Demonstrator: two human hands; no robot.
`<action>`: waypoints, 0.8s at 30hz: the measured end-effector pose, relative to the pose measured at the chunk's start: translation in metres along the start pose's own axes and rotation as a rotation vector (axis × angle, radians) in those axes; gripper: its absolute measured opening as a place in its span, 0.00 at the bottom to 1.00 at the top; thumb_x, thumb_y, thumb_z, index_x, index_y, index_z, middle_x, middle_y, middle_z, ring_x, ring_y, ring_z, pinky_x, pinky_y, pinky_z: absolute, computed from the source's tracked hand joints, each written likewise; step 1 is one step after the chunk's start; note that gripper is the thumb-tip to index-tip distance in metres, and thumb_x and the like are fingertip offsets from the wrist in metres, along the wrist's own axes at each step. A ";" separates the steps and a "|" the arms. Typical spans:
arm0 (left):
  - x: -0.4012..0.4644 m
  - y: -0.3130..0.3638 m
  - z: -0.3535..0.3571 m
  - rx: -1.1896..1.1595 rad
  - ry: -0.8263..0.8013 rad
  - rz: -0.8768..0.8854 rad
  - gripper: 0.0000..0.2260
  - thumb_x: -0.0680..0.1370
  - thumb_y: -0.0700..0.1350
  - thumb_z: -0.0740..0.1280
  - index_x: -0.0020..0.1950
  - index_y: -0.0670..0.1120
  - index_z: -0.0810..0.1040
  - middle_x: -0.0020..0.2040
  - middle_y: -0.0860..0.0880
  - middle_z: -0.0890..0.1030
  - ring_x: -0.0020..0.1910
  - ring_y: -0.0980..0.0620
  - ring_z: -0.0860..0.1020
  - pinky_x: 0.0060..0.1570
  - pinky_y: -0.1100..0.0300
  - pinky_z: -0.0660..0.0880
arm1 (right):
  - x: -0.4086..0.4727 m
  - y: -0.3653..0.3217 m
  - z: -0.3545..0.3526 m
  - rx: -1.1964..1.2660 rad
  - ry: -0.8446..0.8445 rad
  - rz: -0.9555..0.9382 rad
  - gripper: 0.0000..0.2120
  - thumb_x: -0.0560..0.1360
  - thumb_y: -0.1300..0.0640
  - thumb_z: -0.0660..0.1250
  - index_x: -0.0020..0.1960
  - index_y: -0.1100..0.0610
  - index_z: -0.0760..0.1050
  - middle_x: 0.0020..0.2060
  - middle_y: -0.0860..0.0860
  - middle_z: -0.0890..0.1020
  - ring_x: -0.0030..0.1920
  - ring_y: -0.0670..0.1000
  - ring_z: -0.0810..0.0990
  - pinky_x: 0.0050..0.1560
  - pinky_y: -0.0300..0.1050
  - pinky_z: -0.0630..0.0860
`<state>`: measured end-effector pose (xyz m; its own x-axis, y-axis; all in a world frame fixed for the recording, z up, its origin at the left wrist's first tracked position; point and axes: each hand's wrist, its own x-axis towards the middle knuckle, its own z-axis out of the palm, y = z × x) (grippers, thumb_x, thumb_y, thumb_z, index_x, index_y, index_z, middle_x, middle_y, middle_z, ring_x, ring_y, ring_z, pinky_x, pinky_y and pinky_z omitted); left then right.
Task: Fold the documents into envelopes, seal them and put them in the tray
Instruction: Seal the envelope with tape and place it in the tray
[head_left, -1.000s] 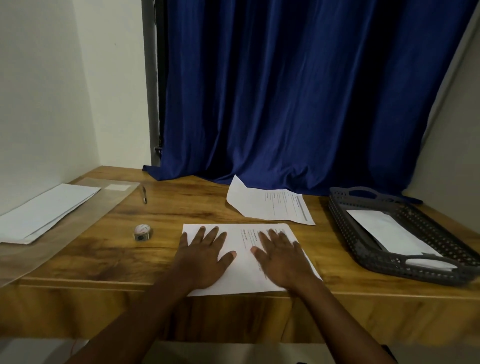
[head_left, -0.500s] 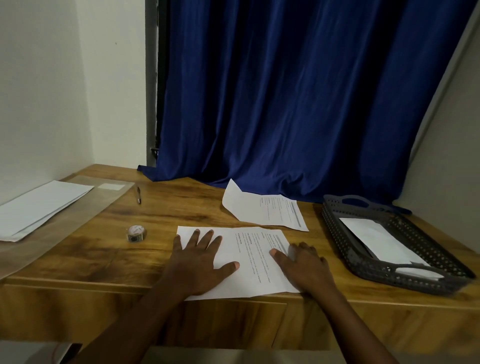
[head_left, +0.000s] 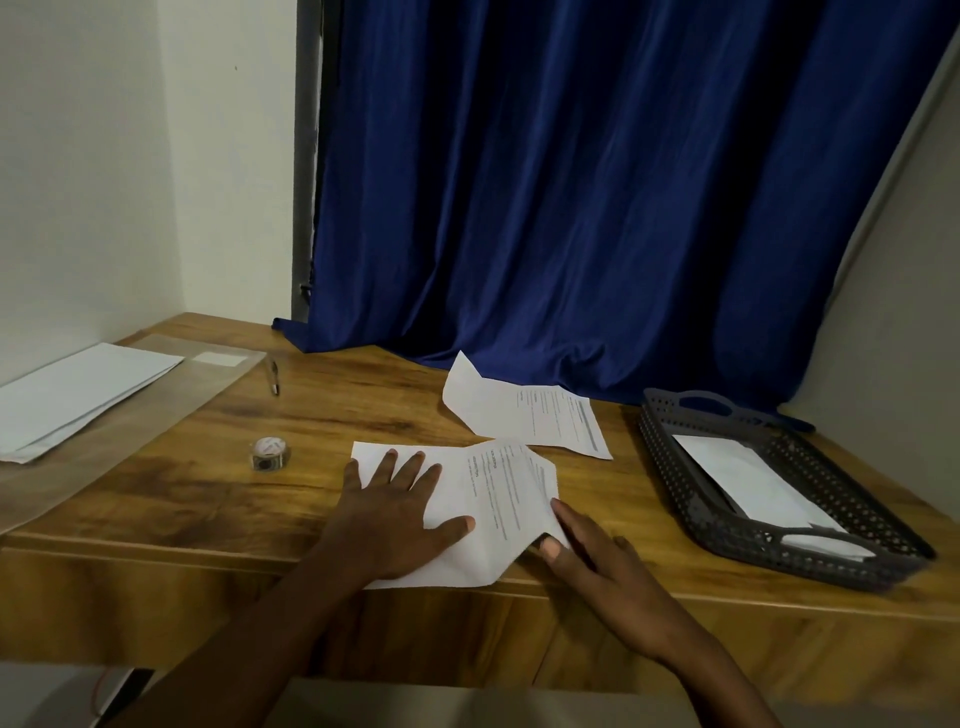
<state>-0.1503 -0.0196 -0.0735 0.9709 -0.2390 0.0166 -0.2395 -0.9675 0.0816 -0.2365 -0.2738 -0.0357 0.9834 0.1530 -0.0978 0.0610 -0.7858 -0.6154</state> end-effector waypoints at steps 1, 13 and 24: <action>0.000 0.000 0.000 -0.001 0.004 -0.003 0.58 0.55 0.80 0.25 0.82 0.57 0.43 0.83 0.53 0.42 0.82 0.46 0.40 0.76 0.32 0.39 | -0.002 0.000 0.002 0.035 -0.004 -0.019 0.50 0.61 0.15 0.50 0.79 0.33 0.48 0.79 0.37 0.56 0.79 0.48 0.54 0.80 0.60 0.47; 0.001 0.000 -0.001 -0.001 -0.014 -0.021 0.55 0.58 0.80 0.29 0.82 0.57 0.43 0.83 0.53 0.42 0.82 0.46 0.40 0.76 0.32 0.39 | 0.030 0.003 0.010 0.548 0.755 0.060 0.37 0.71 0.50 0.78 0.74 0.42 0.63 0.64 0.44 0.74 0.58 0.49 0.79 0.53 0.48 0.80; 0.000 0.000 0.000 -0.009 -0.015 -0.027 0.51 0.63 0.80 0.33 0.82 0.57 0.43 0.83 0.53 0.42 0.82 0.46 0.39 0.76 0.33 0.37 | 0.020 -0.023 0.033 1.177 0.375 -0.093 0.50 0.49 0.26 0.79 0.66 0.46 0.74 0.58 0.51 0.85 0.60 0.56 0.83 0.61 0.66 0.78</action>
<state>-0.1501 -0.0197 -0.0736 0.9768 -0.2140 -0.0008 -0.2131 -0.9729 0.0903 -0.2237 -0.2329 -0.0488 0.9835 -0.1541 0.0950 0.1337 0.2645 -0.9551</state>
